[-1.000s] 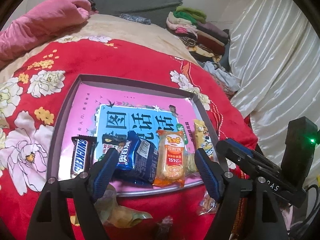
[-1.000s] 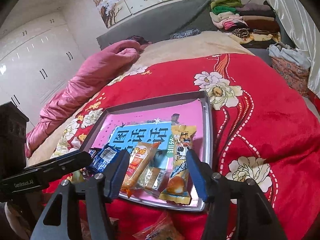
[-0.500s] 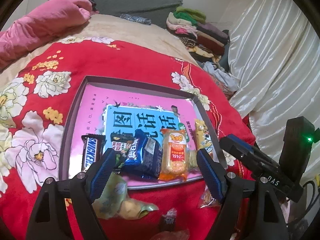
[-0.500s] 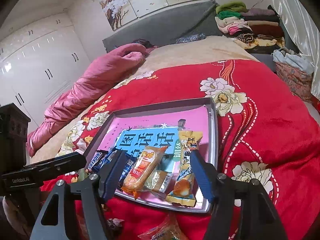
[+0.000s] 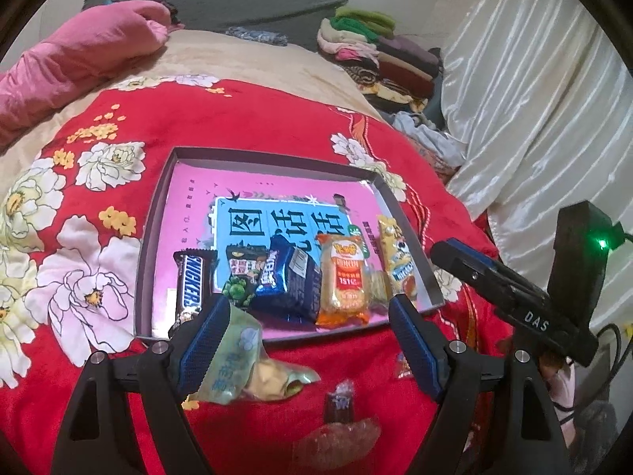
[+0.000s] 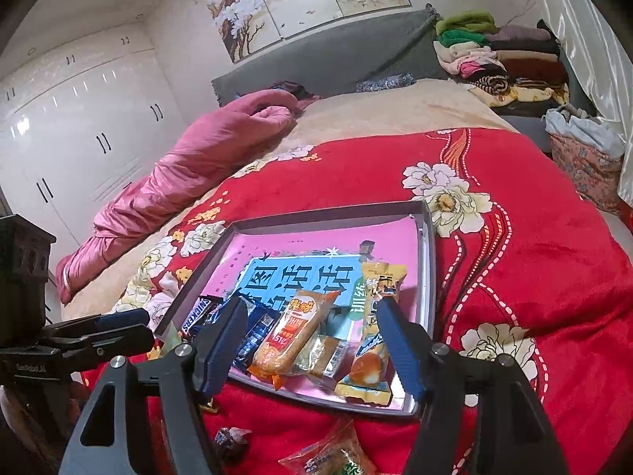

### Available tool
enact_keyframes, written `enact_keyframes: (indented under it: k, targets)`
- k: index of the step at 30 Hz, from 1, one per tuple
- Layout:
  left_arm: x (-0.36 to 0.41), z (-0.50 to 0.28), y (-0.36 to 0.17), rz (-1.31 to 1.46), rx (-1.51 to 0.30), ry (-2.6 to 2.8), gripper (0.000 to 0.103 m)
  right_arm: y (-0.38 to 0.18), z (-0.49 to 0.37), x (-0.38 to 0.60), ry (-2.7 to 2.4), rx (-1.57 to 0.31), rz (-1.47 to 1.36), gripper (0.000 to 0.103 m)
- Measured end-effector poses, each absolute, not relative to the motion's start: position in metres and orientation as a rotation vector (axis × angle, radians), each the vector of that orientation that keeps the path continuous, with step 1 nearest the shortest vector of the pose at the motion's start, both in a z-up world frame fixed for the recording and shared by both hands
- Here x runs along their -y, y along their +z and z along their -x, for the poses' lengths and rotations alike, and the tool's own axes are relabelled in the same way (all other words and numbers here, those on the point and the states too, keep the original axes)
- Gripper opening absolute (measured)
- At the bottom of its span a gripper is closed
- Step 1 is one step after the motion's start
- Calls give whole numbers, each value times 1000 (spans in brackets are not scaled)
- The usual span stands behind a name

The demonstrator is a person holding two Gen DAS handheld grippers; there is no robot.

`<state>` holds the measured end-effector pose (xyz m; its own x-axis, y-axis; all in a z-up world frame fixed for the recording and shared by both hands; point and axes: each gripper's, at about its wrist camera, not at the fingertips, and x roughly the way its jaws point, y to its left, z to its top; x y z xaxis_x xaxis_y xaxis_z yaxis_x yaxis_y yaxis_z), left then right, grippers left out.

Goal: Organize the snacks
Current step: 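Withdraw both open tools from the tray toward the snacks on the bed, then move the left tool to the clear bag while the right tool approaches the green-label bag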

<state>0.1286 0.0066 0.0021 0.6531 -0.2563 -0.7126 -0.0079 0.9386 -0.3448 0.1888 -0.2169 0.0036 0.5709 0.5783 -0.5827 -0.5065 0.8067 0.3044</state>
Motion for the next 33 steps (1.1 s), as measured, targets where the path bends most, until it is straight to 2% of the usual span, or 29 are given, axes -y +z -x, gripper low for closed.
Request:
enact_keyframes:
  k: [33]
  targets:
    - [13,-89,-23,268,-954,-280,84,3,-154,227,637,-733,-79,69]
